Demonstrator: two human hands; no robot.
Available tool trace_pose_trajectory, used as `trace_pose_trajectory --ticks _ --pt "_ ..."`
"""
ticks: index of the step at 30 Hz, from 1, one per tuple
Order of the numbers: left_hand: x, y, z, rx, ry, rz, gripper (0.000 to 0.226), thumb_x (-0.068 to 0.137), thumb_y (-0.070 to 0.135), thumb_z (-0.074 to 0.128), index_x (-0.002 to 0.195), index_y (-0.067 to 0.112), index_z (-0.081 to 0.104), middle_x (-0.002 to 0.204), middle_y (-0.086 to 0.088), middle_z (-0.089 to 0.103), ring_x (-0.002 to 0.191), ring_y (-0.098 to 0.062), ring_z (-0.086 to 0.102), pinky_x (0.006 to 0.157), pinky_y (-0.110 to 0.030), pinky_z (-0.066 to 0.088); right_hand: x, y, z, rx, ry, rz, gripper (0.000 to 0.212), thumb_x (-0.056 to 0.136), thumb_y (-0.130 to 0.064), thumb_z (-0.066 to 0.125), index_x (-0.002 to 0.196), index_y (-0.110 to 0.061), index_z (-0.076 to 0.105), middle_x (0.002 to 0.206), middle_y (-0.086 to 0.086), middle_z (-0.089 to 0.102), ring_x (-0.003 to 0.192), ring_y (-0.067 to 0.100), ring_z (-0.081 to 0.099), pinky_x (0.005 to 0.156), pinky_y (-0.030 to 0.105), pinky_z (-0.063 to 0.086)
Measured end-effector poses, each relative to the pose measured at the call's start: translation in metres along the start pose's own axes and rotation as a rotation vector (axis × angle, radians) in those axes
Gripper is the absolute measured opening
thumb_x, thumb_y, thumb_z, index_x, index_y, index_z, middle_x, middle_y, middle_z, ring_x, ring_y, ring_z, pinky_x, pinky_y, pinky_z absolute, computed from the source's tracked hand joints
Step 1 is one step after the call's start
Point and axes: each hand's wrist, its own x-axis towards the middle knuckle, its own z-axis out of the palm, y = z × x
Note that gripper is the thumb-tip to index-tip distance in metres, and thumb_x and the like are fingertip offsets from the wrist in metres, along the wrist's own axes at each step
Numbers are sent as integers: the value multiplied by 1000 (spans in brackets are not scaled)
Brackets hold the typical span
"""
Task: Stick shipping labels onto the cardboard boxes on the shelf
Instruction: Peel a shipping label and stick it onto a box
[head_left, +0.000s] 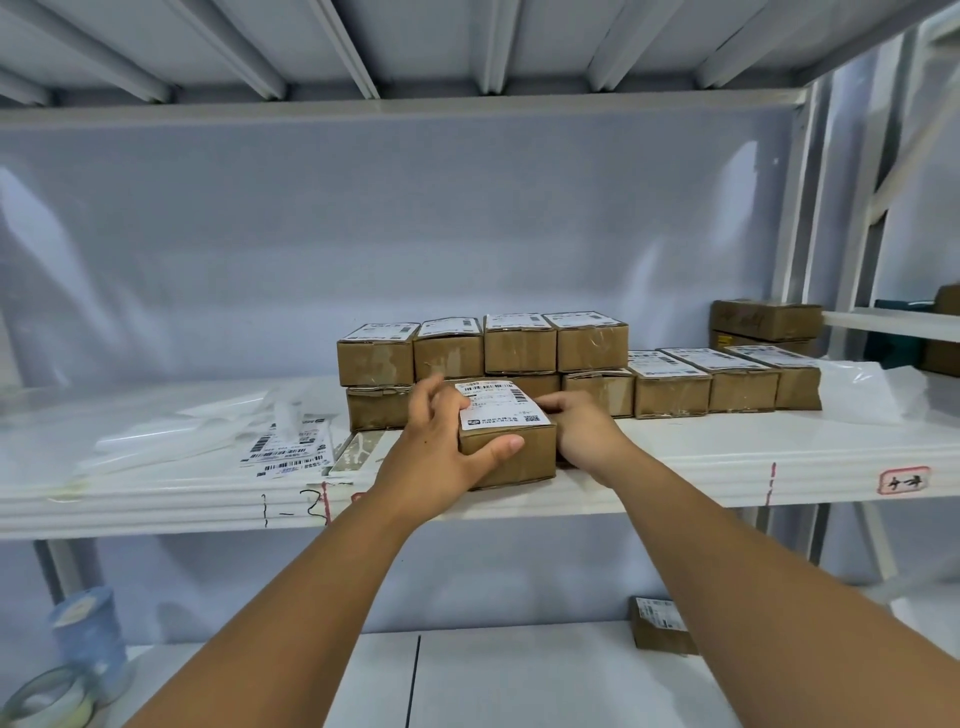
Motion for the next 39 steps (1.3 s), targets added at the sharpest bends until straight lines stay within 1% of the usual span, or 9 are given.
trace_pose_trajectory --ticks 2,6,10,14,17,20,26,34,39 --pt "-4 4 0 -41 -8 -42 68 77 61 60 129 24 37 155 9 -12 132 -15 35 89 -22 31 -2 -2 -1 42 12 20 31 92 -9 54 77 -30 72 85 1 74 86 27 71 80 43 58" --pt "-13 10 2 -146 -24 -85 69 80 56 60 133 24 30 145 -1 31 125 -15 38 88 -21 31 -14 -5 -3 19 19 12 31 93 -19 50 80 -32 75 87 -6 75 88 20 70 88 44 54" --pt "-20 12 2 -194 4 -91 80 78 55 65 141 25 24 145 2 33 127 -14 38 91 -23 33 -34 -9 -5 -9 -1 1 35 99 -27 40 95 -30 75 98 -10 73 101 15 65 95 33 49" --pt "-26 23 0 -354 36 -57 91 72 44 76 144 28 22 142 8 40 127 -13 42 105 -32 37 -59 -17 -11 202 19 -12 34 105 -25 31 116 -19 62 102 -8 66 91 4 62 66 4 45" --pt "-30 33 -3 -412 52 -18 90 74 34 77 145 28 22 132 20 35 122 -3 38 100 -22 32 -74 -14 -20 442 -4 51 32 102 -37 38 119 -23 61 112 -6 68 88 11 64 83 22 51" --pt "-33 41 0 -426 14 11 92 75 31 77 146 30 20 133 20 33 124 -3 34 98 -20 29 -86 -8 -30 493 -55 76 30 96 -43 49 120 -30 61 111 -8 70 94 17 66 88 33 50" --pt "-36 63 19 -390 -3 48 98 70 35 81 147 33 20 147 4 37 129 -16 40 107 -38 38 -103 1 -44 582 1 -16 42 90 -13 61 126 -32 53 120 4 66 111 25 62 98 43 47" --pt "-17 100 51 -373 -40 159 92 76 30 76 148 29 18 146 2 40 129 -18 43 105 -41 40 -102 5 -83 735 278 -86 39 88 -8 64 122 -24 52 105 -2 70 96 16 67 85 34 55" --pt "7 118 76 -314 -89 241 71 88 20 63 147 27 24 139 7 47 126 -9 47 103 -30 40 -86 11 -115 683 472 -39 23 91 -15 62 114 -18 61 109 3 70 95 16 68 91 39 53"
